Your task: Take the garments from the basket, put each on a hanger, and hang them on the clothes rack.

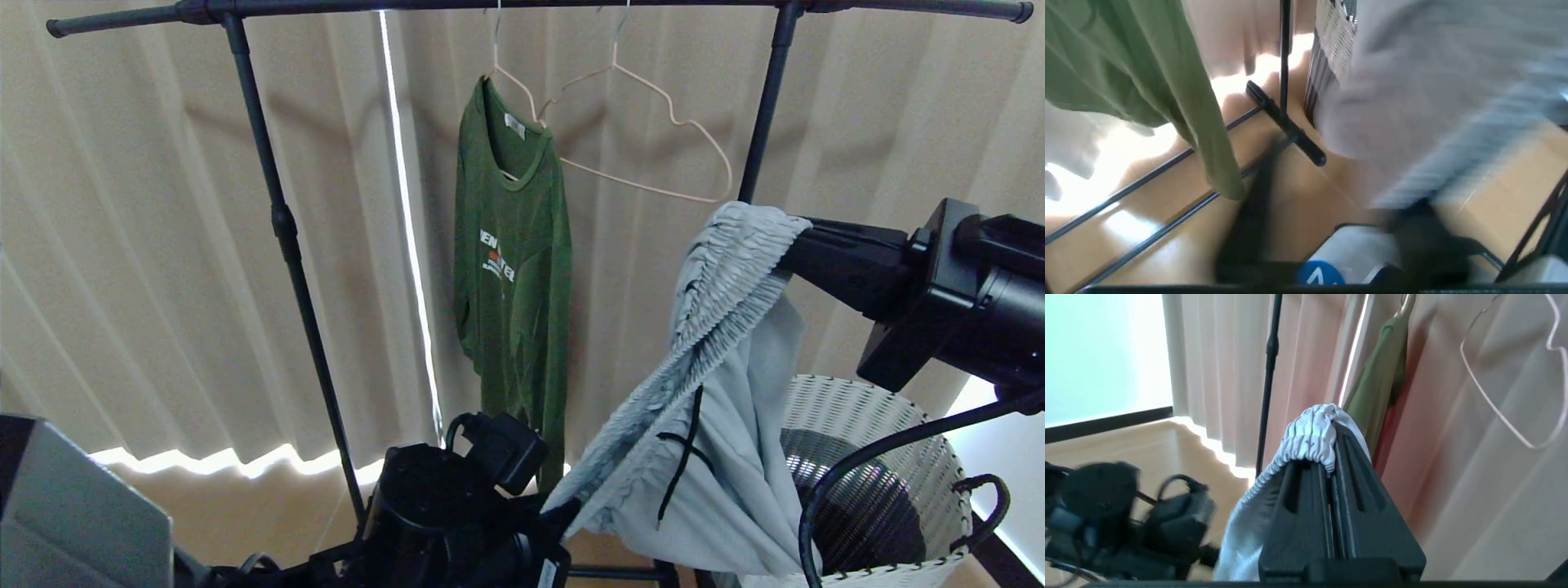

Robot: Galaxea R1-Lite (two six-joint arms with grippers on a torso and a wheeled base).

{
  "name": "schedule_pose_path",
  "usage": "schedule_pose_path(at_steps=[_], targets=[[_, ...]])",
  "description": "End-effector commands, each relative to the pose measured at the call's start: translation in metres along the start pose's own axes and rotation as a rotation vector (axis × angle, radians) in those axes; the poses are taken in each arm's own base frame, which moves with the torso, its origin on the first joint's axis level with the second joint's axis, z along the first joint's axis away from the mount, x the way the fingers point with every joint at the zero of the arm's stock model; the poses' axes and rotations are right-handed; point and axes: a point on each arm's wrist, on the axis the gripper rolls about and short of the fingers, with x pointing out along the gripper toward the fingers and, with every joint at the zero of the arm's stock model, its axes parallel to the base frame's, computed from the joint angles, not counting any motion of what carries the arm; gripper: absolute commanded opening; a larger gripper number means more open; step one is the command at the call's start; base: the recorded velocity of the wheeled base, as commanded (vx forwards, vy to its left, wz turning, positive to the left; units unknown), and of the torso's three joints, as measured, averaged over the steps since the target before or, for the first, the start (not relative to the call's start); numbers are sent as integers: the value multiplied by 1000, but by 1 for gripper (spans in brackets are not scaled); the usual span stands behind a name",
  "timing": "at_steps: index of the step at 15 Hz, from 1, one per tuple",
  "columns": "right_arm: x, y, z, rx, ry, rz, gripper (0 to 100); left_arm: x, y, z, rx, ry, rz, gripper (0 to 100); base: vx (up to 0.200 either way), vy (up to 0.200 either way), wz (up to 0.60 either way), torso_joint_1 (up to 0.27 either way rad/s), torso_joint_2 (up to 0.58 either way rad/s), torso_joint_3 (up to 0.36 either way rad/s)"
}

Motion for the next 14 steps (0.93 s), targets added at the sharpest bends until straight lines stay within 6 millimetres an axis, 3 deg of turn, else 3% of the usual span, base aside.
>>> schedule_pose_path(at_steps=[1,5,8,10,11,14], targets=[[0,0,0,1,-1,-1,0,-33,3,3,40,-28,-2,0,0,0,0,0,0,0],[10,-3,-11,7,42,-9,0,-84,22,17,55,-146,57,0,0,0,0,0,0,0],[22,-9,-21,12,77,-28,0,-128,47,52,53,-289,189,0,0,0,0,0,0,0],[33,-10,-25,6,44,-29,0,-182,59,84,29,-307,290,0,0,0,0,0,0,0],[37,-11,-26,3,30,-28,0,-199,59,96,18,-315,314,0,0,0,0,0,0,0],[50,-10,-26,-1,-2,-18,0,-225,65,126,6,-413,399,0,0,0,0,0,0,0]])
